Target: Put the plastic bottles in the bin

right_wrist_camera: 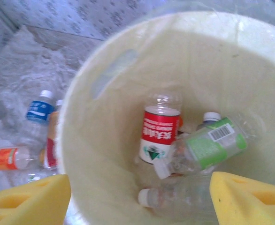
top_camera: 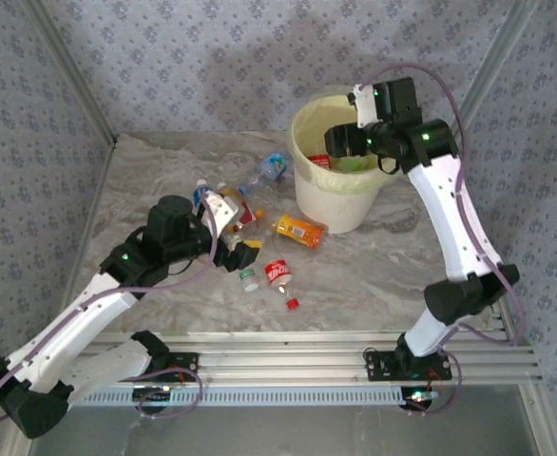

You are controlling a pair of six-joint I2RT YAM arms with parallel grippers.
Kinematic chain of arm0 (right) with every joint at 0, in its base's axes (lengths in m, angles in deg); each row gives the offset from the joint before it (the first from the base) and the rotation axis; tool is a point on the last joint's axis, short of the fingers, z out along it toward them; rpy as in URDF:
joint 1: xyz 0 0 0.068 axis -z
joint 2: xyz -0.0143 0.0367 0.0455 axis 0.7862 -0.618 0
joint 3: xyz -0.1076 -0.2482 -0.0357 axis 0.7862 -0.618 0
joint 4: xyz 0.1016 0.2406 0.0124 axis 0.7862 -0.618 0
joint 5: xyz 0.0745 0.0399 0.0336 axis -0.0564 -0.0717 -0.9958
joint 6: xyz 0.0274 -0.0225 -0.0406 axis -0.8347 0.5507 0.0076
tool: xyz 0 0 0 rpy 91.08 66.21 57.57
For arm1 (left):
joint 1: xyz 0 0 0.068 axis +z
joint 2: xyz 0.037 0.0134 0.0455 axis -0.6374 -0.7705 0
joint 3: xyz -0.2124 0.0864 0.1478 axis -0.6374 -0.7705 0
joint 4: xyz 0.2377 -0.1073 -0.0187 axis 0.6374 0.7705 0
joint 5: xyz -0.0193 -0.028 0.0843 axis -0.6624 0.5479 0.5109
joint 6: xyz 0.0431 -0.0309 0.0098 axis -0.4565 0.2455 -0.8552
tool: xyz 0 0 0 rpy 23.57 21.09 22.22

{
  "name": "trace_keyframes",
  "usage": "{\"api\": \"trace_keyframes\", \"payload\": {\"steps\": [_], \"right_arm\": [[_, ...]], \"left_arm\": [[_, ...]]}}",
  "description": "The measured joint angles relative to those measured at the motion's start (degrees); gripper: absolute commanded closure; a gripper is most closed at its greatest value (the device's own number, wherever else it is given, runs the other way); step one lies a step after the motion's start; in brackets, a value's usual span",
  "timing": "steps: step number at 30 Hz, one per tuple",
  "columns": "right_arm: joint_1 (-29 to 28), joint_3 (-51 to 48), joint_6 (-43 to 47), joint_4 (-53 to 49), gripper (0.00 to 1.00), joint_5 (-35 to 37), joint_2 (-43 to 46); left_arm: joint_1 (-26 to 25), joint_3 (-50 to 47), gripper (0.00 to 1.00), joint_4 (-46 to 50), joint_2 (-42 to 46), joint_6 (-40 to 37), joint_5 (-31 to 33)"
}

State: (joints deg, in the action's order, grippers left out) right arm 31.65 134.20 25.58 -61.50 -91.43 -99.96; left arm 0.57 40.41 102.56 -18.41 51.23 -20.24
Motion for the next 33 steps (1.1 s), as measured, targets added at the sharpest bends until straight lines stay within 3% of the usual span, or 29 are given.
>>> {"api": "trace_keyframes", "payload": {"steps": [8,16,23,33], "right_arm": [[-9.8,-10.0,-3.2,3.7,0.26,-0.1,8.7],[-21.9,-20.3,-8.6,10.0,0.26,1.2,8.6],[-28.3,-25.5,-16.1,16.0,0.22,3.9,1.6],[-34.7,-25.0,-20.8,18.8,0.2,6.0,-12.1]], "left_arm": [[0.0,1.9,0.0,9.6,5.9,0.1,1.2],[0.0,0.7,0.0,17.6,12.4,2.0,4.3],[0.0,-3.0,0.01,19.4,13.4,5.0,3.1],[0.0,-8.9,0.0,20.0,18.8,9.9,1.6]]}}
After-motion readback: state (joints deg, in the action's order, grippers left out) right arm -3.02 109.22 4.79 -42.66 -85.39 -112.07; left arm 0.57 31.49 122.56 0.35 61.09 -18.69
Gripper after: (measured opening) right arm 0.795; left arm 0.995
